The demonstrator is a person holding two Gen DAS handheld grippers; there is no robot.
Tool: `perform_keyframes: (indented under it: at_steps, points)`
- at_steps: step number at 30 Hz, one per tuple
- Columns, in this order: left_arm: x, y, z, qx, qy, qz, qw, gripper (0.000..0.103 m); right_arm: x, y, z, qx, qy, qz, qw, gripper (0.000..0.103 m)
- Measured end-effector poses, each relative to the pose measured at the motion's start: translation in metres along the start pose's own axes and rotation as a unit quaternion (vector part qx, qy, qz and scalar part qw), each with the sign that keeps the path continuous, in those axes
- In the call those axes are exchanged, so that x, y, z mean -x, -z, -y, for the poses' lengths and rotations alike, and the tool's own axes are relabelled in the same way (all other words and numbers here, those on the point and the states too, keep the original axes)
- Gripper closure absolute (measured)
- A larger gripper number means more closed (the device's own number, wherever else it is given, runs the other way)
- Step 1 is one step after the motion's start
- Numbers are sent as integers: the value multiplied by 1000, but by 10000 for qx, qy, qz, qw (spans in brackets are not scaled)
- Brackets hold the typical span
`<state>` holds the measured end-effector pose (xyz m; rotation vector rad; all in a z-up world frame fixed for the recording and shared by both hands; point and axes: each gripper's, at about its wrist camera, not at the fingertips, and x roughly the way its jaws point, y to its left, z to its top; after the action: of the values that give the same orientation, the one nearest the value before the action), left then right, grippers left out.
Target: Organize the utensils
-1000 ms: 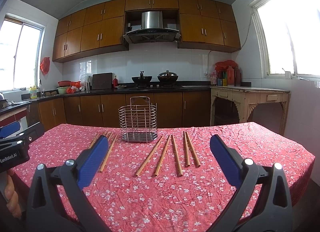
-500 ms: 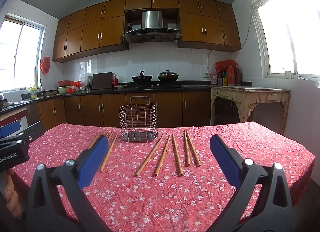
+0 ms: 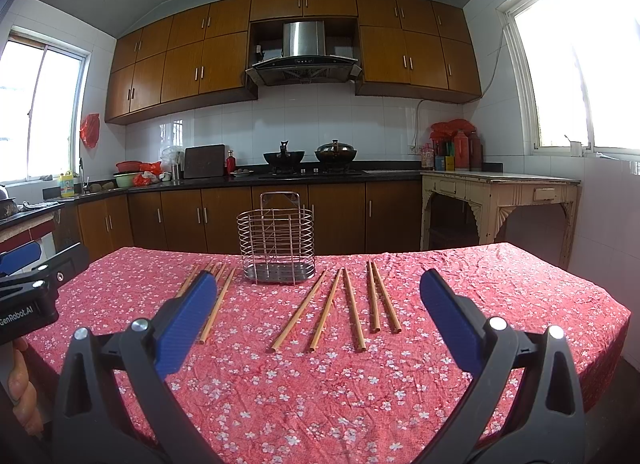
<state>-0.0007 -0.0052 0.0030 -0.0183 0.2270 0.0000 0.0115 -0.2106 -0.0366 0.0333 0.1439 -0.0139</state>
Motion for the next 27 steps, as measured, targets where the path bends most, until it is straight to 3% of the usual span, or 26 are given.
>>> perform_keyframes:
  at_steps: [27]
  points:
    - [-6,4,7,11,-38,-91,10000,2,-10,6,6,-106,18,-158,9998,4]
